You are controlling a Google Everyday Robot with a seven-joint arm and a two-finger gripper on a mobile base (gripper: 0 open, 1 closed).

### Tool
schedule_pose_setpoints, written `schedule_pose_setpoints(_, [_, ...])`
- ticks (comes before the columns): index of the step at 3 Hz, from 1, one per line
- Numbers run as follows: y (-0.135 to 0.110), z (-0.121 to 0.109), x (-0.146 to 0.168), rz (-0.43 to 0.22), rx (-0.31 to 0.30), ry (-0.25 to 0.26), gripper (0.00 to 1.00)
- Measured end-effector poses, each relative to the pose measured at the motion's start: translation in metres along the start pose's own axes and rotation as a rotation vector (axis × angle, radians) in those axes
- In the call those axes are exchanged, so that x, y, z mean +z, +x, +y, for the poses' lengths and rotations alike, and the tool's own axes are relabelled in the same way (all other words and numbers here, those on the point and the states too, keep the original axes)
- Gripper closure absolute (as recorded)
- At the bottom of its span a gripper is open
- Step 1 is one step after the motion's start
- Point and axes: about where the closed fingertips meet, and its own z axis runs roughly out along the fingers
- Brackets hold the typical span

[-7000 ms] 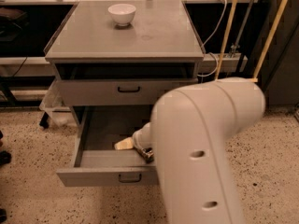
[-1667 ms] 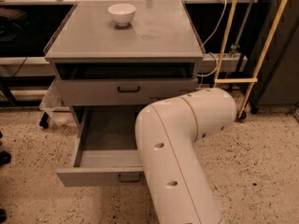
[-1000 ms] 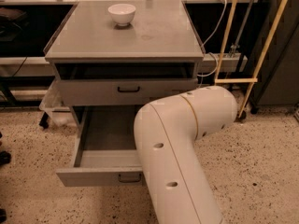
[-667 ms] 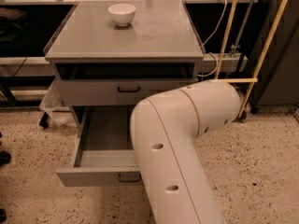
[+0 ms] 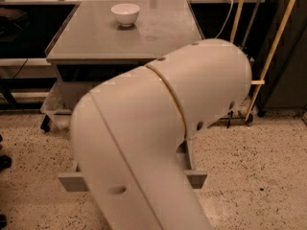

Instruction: Pick orange can from middle drawer and place on counter

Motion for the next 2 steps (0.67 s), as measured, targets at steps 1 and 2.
schedule_pose_setpoints(1, [-0.057,-0.017,-0.070,-0.215,0.132,0.069,1.00])
schedule_pose_setpoints(2, [-0.074,-0.044,-0.113,-0.324,0.181,0.135,1.00])
